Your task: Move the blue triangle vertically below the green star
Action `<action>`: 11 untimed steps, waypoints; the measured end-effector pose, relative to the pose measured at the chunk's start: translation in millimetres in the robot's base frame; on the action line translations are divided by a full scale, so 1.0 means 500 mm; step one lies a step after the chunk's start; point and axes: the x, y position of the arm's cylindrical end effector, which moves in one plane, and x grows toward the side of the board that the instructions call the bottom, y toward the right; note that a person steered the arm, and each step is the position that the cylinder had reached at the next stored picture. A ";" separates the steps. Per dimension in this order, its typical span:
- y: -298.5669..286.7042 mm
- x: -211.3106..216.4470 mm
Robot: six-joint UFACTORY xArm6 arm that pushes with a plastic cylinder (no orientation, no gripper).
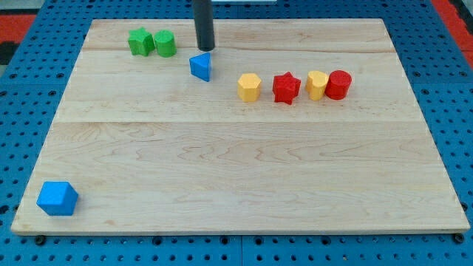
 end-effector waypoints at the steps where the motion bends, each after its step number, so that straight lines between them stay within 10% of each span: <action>1: 0.025 0.059; 11: -0.185 0.226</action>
